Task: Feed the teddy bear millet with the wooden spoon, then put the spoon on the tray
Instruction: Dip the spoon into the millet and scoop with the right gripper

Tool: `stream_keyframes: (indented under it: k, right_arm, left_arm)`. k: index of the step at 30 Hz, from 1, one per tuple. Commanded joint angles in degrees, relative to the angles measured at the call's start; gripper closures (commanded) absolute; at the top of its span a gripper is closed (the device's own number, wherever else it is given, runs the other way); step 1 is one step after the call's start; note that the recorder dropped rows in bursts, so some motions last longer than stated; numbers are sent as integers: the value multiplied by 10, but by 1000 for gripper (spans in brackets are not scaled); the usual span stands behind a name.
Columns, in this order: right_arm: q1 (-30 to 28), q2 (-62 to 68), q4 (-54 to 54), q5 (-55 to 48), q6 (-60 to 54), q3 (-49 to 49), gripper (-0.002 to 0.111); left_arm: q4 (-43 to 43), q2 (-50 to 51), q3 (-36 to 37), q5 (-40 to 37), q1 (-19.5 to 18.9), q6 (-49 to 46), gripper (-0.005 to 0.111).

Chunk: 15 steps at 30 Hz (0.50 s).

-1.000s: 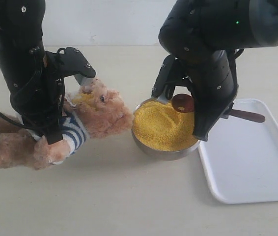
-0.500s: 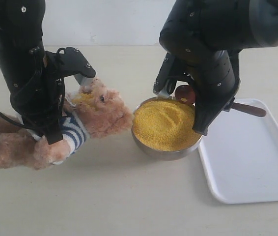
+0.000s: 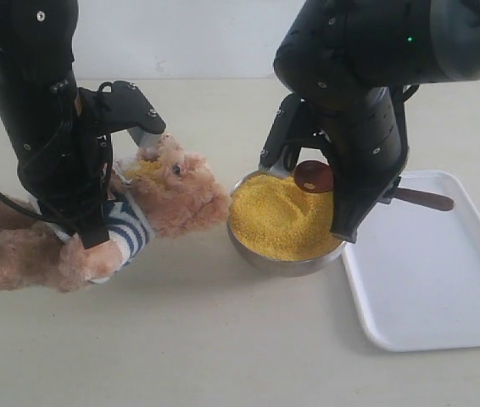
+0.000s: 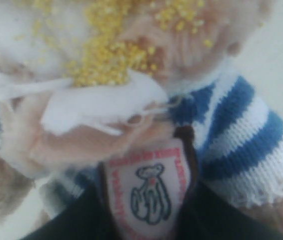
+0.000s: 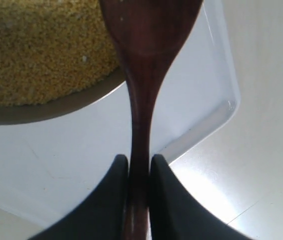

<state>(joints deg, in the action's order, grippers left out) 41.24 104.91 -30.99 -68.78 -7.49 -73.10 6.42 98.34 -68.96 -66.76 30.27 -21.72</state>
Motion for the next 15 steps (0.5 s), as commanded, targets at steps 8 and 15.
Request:
stream_keyframes:
  k: [8, 15]
  right_arm:
    - [0, 2, -34, 9, 16, -1, 109]
    - [28, 35, -61, -12, 10, -1, 109]
  left_arm:
    - [0, -7, -2, 3, 1, 10, 103]
    - [0, -7, -2, 3, 1, 10, 103]
